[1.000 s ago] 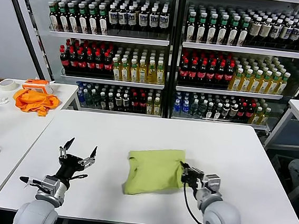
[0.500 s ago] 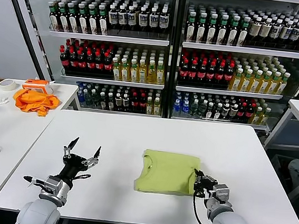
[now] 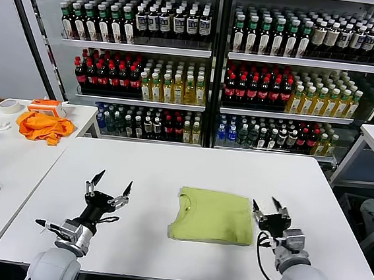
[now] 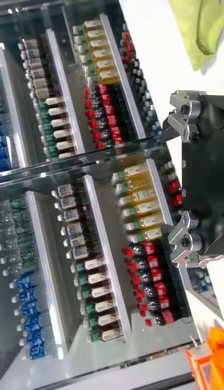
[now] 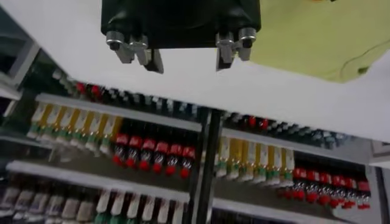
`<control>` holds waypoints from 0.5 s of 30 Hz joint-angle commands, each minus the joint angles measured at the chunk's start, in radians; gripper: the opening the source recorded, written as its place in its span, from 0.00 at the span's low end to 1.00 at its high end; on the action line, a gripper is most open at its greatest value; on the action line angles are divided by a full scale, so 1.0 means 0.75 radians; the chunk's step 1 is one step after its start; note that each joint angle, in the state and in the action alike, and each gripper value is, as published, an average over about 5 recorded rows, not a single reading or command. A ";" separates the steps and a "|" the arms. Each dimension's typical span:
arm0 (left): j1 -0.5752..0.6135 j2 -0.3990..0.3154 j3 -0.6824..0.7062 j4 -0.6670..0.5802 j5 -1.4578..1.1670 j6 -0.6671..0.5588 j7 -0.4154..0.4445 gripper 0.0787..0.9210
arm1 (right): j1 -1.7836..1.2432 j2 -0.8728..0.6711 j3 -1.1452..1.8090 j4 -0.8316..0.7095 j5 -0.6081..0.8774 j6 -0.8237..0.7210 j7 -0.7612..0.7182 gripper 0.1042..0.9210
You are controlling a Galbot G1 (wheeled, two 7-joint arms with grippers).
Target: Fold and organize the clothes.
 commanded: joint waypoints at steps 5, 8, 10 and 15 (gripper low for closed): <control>-0.020 -0.016 0.000 -0.020 0.010 -0.117 0.073 0.88 | 0.033 -0.035 0.195 -0.129 -0.114 0.248 -0.054 0.79; -0.048 -0.035 -0.012 0.012 -0.007 -0.137 0.074 0.88 | 0.076 -0.040 0.187 -0.210 -0.144 0.306 -0.065 0.86; -0.061 -0.047 -0.017 0.027 -0.023 -0.137 0.060 0.88 | 0.096 -0.038 0.187 -0.236 -0.139 0.315 -0.072 0.87; -0.069 -0.053 -0.009 0.046 -0.029 -0.137 0.057 0.88 | 0.118 -0.029 0.183 -0.280 -0.126 0.322 -0.089 0.88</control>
